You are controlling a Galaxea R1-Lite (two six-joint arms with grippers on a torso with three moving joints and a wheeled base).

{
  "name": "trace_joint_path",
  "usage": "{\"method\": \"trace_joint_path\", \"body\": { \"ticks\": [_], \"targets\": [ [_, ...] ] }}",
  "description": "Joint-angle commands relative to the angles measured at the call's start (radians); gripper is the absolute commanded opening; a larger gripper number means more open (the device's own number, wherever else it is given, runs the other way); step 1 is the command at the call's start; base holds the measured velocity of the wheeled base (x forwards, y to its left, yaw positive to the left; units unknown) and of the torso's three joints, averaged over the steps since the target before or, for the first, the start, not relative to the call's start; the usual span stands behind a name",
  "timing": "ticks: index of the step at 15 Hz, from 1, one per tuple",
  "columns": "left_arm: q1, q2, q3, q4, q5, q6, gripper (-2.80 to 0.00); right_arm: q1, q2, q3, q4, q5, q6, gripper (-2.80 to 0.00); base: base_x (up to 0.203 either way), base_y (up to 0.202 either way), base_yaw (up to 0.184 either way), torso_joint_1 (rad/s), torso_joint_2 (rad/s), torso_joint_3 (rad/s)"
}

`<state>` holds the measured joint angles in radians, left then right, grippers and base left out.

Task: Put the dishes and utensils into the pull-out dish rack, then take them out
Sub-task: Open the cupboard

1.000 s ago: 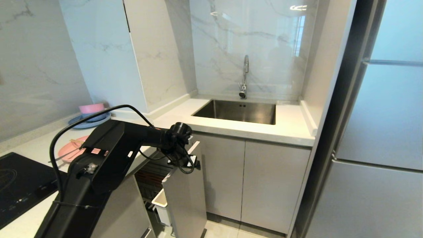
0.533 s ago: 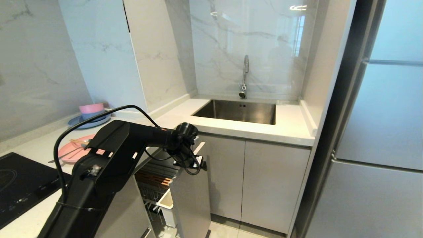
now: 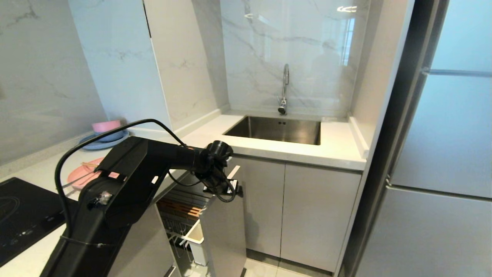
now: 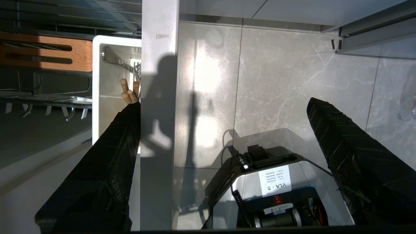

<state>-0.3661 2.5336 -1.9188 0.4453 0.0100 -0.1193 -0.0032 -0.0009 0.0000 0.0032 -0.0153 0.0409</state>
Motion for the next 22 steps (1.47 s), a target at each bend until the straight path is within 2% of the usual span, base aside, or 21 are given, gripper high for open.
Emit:
{"method": "trace_joint_path", "body": {
  "ticks": [1,10,12,22],
  "targets": [
    [-0.011,-0.018,0.011,0.003,0.000,-0.004,0.00,0.000,0.001,0.002,0.000,0.000,0.001,-2.80,0.000,0.000,0.000,0.000,0.00,0.000],
    [-0.068,-0.053,0.081,-0.001,-0.002,-0.006,0.00,0.000,0.001,0.002,0.000,0.000,0.001,-2.80,0.000,0.000,0.000,0.000,0.00,0.000],
    [-0.082,-0.055,0.088,-0.003,0.002,-0.041,0.00,0.000,0.001,0.002,0.000,0.000,0.001,-2.80,0.000,0.000,0.000,0.000,0.00,0.000],
    [-0.159,-0.056,0.121,-0.004,0.005,-0.046,0.00,0.000,0.001,0.002,0.000,0.000,0.001,-2.80,0.000,0.000,0.000,0.000,0.00,0.000]
  ]
}}
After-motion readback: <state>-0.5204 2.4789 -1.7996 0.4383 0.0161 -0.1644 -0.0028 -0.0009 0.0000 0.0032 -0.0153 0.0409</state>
